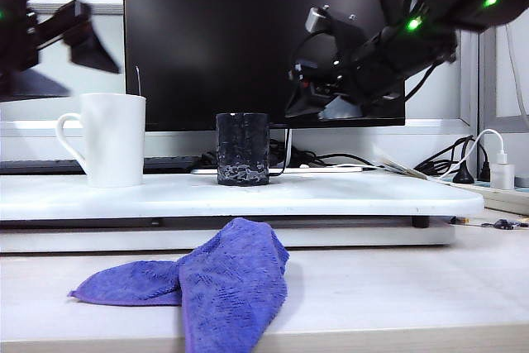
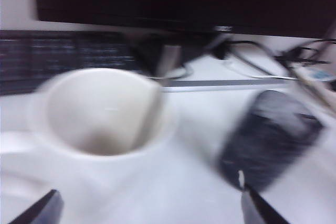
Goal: Carefully pick up the black cup and pour some water from the black cup into the white cup.
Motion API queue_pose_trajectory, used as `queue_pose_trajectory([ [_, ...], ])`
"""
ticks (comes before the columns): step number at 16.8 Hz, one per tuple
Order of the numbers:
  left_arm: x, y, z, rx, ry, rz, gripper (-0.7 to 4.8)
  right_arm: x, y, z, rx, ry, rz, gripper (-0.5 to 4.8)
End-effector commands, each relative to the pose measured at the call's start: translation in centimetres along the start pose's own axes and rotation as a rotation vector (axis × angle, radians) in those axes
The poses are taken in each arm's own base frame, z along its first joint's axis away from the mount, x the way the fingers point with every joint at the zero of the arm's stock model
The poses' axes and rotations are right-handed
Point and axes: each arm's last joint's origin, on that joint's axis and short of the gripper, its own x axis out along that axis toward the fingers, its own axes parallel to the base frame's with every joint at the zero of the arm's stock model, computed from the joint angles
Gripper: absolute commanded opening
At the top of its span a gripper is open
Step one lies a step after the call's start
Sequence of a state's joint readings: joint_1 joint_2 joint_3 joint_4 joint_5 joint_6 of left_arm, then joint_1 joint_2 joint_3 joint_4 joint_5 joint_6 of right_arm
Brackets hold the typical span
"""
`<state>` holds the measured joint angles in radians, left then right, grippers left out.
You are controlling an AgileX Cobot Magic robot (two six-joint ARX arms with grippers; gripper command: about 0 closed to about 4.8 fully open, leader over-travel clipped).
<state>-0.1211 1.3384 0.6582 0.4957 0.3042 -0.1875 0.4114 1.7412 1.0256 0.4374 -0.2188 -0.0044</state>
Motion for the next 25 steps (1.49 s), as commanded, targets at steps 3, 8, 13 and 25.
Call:
queue_pose_trajectory([
  [3,0.0,-0.1,-0.2,-0.021,0.033,-0.007,4.79,1.6,0.0,-1.2,0.020,-0.048,0.000,3.15],
  [8,0.0,-0.1,-0.2,-0.020,0.034,-0.009,4.79,3.0,0.0,-2.5,0.017,-0.058,-0.001,3.15],
  [13,0.0,-0.1,-0.2,-0.017,0.034,-0.008,4.79,3.4,0.1,-2.1,0.013,-0.162,-0.020,1.98],
  [25,0.0,0.0,-0.4,-0.018,0.049,-0.006,4.79,6.3,-0.6,-2.9,0.080,-0.174,-0.058,1.98],
])
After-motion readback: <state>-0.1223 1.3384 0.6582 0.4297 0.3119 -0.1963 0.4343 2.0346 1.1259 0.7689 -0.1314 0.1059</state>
